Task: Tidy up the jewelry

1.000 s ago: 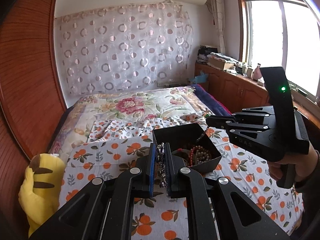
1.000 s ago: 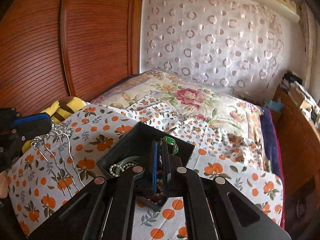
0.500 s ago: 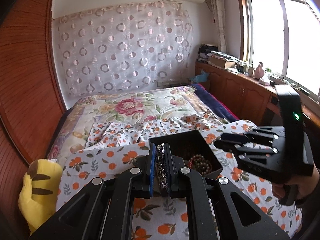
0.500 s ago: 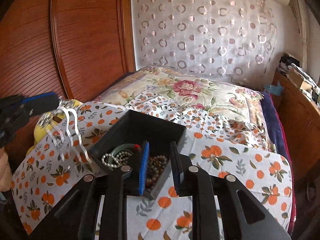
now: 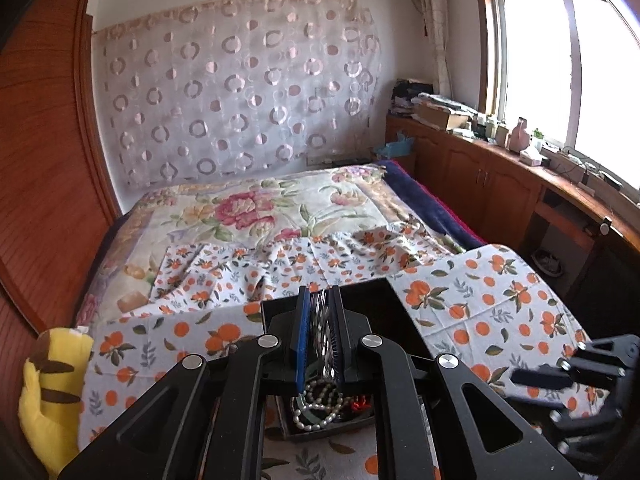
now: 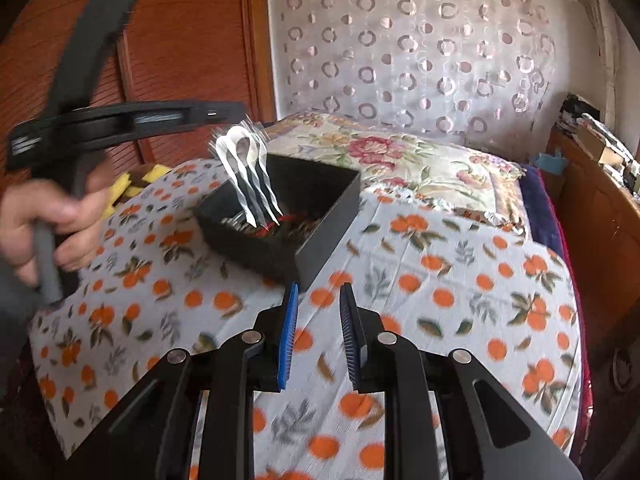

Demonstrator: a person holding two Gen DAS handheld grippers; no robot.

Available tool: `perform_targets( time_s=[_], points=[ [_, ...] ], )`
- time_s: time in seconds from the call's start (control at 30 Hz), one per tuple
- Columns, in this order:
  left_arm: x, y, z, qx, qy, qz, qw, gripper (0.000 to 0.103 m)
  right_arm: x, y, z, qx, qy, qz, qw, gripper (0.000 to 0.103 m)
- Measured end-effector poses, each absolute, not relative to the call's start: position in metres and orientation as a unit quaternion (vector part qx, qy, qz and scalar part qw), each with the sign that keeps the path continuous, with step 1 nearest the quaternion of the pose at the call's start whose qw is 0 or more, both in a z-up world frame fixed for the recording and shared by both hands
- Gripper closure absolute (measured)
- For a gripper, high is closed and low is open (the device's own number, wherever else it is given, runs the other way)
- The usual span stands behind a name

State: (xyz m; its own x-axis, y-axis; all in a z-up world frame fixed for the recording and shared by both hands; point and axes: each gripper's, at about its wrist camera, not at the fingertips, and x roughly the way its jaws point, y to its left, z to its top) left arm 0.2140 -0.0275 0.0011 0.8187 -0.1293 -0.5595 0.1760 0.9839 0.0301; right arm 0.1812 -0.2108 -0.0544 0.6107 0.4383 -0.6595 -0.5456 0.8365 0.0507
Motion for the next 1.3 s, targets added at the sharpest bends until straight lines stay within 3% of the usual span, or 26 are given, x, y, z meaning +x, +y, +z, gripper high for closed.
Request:
perform_targets(
  time_s=[0.07, 0.2, 0.43, 0.57, 0.67, 0.73, 0.8, 0.97, 1.3],
  points=[
    [0.211, -0.029, -0.001, 0.038, 0.293, -0.084, 0.952, 0.078, 0.171, -0.212, -0.059, -0.077, 0.351, 0.285, 0.889, 0.079],
    [0.191, -0.029, -0.007, 0.042, 0.303, -0.098, 0.947, 0.075, 0.147, -0.208, -0.072, -0.082, 0.364, 0.303, 0.877, 0.074],
    [0.151, -0.030, -0.034, 0.051, 0.333, -0.129, 0.932, 0.069, 0.120, -0.196, -0.093, -0.112, 0.387, 0.324, 0.856, 0.074],
    [0.134, -0.032, -0.050, 0.052, 0.350, -0.147, 0.924, 0.056, 0.117, -0.185, -0.102, -0.137, 0.399, 0.333, 0.843, 0.074],
    [0.126, -0.035, -0.063, 0.059, 0.365, -0.161, 0.915, 0.052, 0.123, -0.179, -0.106, -0.151, 0.405, 0.331, 0.839, 0.074],
    [0.123, -0.035, -0.071, 0.061, 0.375, -0.161, 0.911, 0.051, 0.125, -0.177, -0.107, -0.164, 0.407, 0.327, 0.837, 0.074],
    [0.121, -0.035, -0.076, 0.058, 0.383, -0.162, 0.908, 0.050, 0.125, -0.177, -0.108, -0.167, 0.406, 0.330, 0.836, 0.086],
    [0.117, -0.041, -0.084, 0.058, 0.397, -0.176, 0.899, 0.045, 0.121, -0.189, -0.103, -0.157, 0.401, 0.328, 0.841, 0.086],
    [0.109, -0.081, -0.088, 0.075, 0.402, -0.211, 0.888, 0.045, 0.114, -0.224, -0.090, -0.119, 0.382, 0.295, 0.868, 0.086]
  ],
)
